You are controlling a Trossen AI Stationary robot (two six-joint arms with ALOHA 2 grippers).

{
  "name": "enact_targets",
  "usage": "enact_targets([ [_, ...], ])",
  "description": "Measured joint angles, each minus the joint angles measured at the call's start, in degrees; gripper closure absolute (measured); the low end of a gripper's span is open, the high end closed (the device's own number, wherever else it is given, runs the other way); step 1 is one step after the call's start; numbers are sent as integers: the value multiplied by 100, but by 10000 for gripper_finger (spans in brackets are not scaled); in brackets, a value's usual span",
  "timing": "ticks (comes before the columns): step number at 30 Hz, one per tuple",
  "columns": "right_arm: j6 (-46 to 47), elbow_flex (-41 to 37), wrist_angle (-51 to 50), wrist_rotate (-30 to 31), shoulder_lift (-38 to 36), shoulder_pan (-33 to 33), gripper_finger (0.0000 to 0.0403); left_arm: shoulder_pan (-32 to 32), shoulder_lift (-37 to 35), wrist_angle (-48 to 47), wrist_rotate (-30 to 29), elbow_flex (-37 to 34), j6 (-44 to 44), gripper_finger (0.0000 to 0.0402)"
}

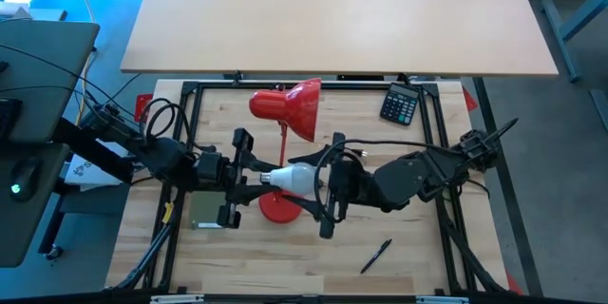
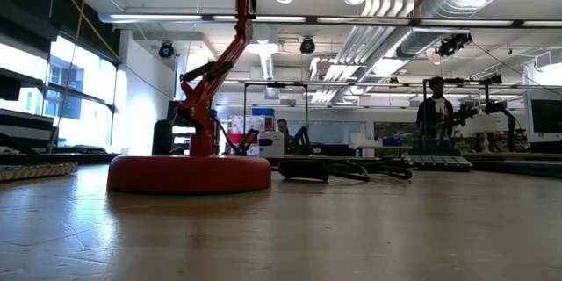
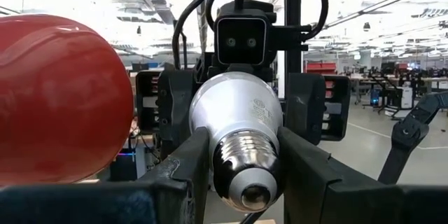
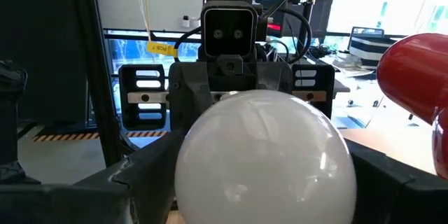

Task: Screw lightbulb
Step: Insert the white lightbulb into the red lamp

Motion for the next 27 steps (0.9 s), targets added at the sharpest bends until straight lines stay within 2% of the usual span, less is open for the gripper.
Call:
enact_targets([
  [6, 39, 0, -2, 5, -2, 0, 151, 0, -2, -56, 4, 0, 7, 280],
  [16, -2, 0, -7, 17, -4, 0, 151, 0, -2, -91, -7, 0, 7, 279],
  [23, 6, 86, -142, 110, -9, 9, 151, -75, -67, -125, -345, 0, -309, 181],
  [27, 34, 378, -530, 61, -9, 143, 151, -327, -267, -283, -511, -7, -404, 164],
])
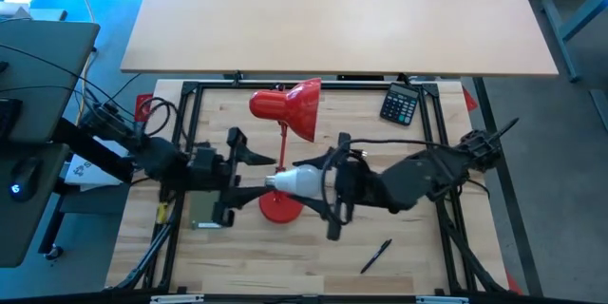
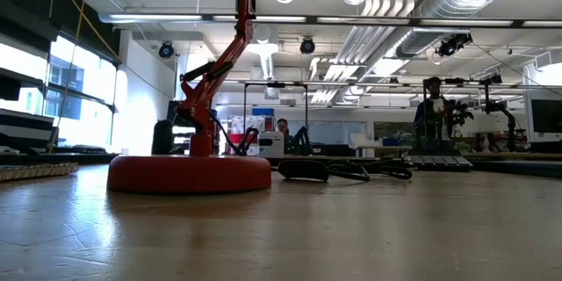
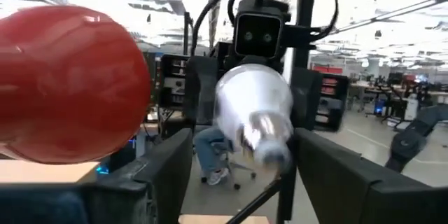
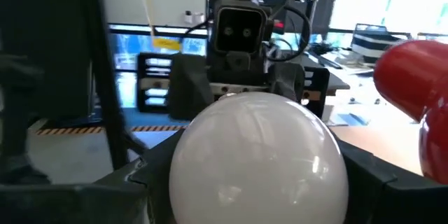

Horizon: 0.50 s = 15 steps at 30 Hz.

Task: Screw lightbulb
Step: Insert the white lightbulb into the red lamp

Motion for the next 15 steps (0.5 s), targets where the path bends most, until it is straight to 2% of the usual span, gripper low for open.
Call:
enact_targets([
  [5, -38, 404, -544, 132, -2, 303, 151, -395, -422, -569, -887, 2, -1, 161],
  [9, 3, 651, -1314, 1034, -8, 698, 151, -652, -787, -742, -1505, 2, 0, 160],
  [12, -17, 621, -1432, 1779, -40, 962, 151, -667, -923, -742, -1583, 9, -2, 160],
  [15, 339, 618, -1844, 2084, -64, 1091, 151, -527, -904, -810, -1570, 4, -22, 160],
])
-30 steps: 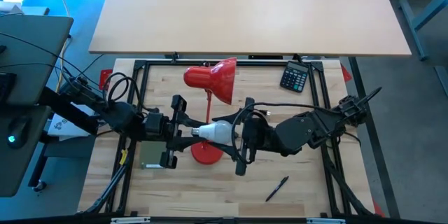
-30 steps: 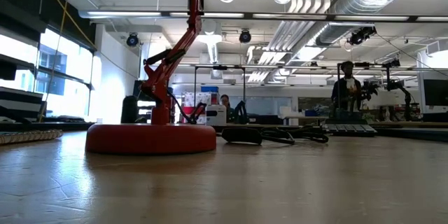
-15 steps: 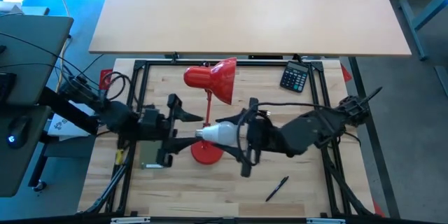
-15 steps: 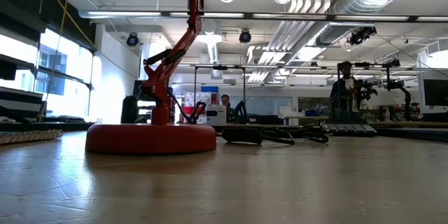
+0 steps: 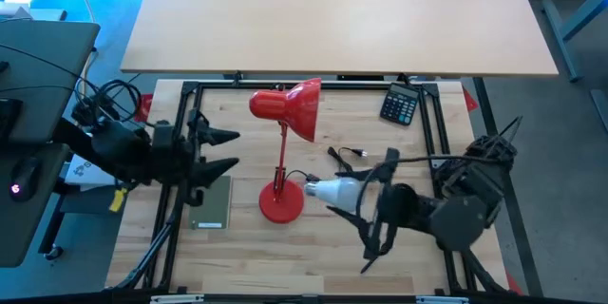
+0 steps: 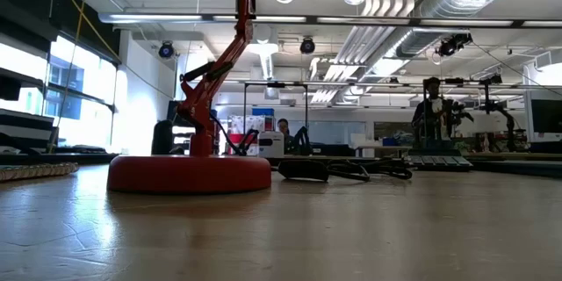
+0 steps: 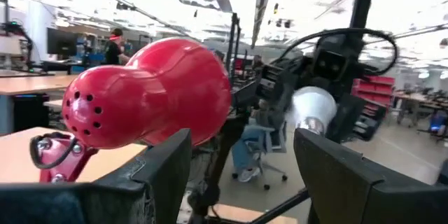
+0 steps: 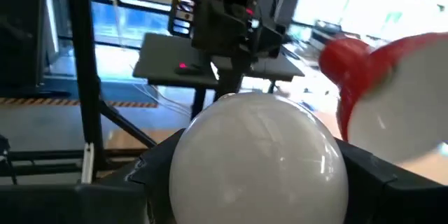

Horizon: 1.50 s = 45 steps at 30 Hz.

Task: Screw lightbulb
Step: Insert the white lightbulb into the red lamp

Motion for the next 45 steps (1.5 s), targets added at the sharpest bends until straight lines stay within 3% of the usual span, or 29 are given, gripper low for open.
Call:
enact_targets([
  [13, 3845, -15, -4339, 1412, -523, 462, 151, 598, 495, 20, 401, -4, -946, 165],
  [21, 2909, -355, -4290, 1532, -1286, 662, 151, 853, 631, 418, 434, -2, -1313, 165],
  [29, 1477, -816, -4228, 996, -1657, 345, 151, 1128, 752, 737, 414, -2, -1631, 165],
  [34, 478, -1557, -3297, 586, -2083, -139, 151, 1439, 810, 725, 494, -2, -1745, 165],
  [37, -627, -2313, -1790, 140, -2617, -526, 151, 1657, 812, 732, 721, -2, -1875, 165],
  [41, -2209, -3693, 853, -1027, -3592, -1397, 151, 1863, 812, 771, 897, -2, -1871, 165],
  [45, -3240, -4664, 2113, -1206, -4431, -2268, 151, 1966, 812, 839, 918, -4, -1844, 165],
])
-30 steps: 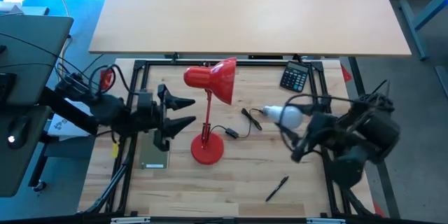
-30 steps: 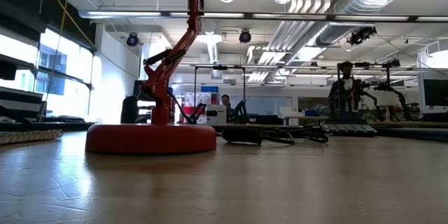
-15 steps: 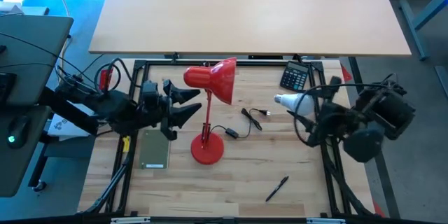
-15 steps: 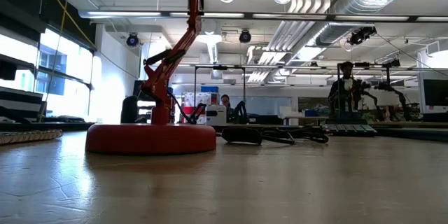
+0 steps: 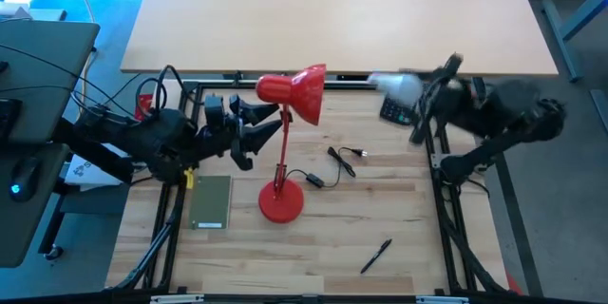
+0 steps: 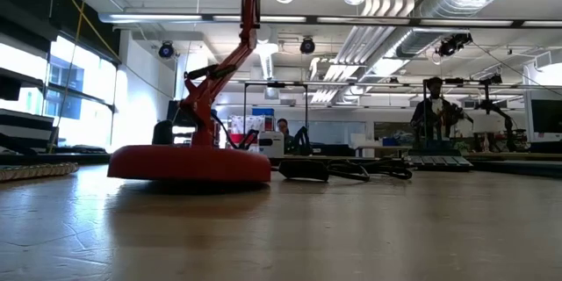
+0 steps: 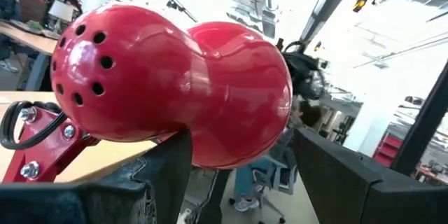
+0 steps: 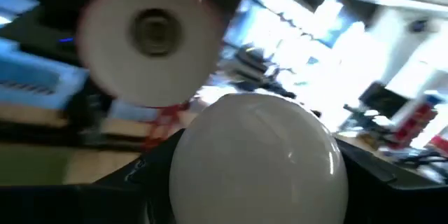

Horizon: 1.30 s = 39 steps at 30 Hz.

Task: Screw lightbulb
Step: Insert the white lightbulb into the red lamp

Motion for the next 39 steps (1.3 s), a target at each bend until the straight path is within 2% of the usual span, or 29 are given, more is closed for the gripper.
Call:
enact_targets([
  [2, -71, -231, -7, -333, -193, -472, 151, 25, -2, 58, -1, 0, -87, 165],
  [5, 89, -303, -599, -1105, -197, -990, 151, 31, -11, 68, 31, 2, -258, 165],
  [11, 188, -328, -693, -2578, 13, -1294, 151, -137, -11, -208, -69, 9, -966, 165],
  [13, 79, -306, -643, -2876, -14, -1294, 151, -333, -11, -590, -497, 9, -1293, 165],
  [19, 57, -317, -653, -3230, -166, -1296, 151, -1021, 0, -1942, -1783, 7, -2568, 165],
  [24, 167, -306, -598, -3471, -288, -1296, 151, -1602, 22, -2664, -2821, 7, -3058, 169],
  [27, 206, -306, -592, -3492, -217, -1296, 151, -1923, 0, -3132, -3731, 4, -3255, 197],
  [30, 100, -308, -373, -3560, -10, -1296, 151, -2101, -115, -3301, -4485, 4, -3285, 259],
  [34, -521, -306, 130, -3644, 390, -1296, 151, -1945, -470, -3149, -4443, 4, -3251, 373],
  [35, -648, -302, 246, -3647, 483, -1296, 151, -1895, -545, -3028, -4446, 4, -3152, 387],
  [39, -1292, -30, 434, -3630, 704, -1294, 151, -1766, -732, -2222, -4431, 4, -2328, 393],
])
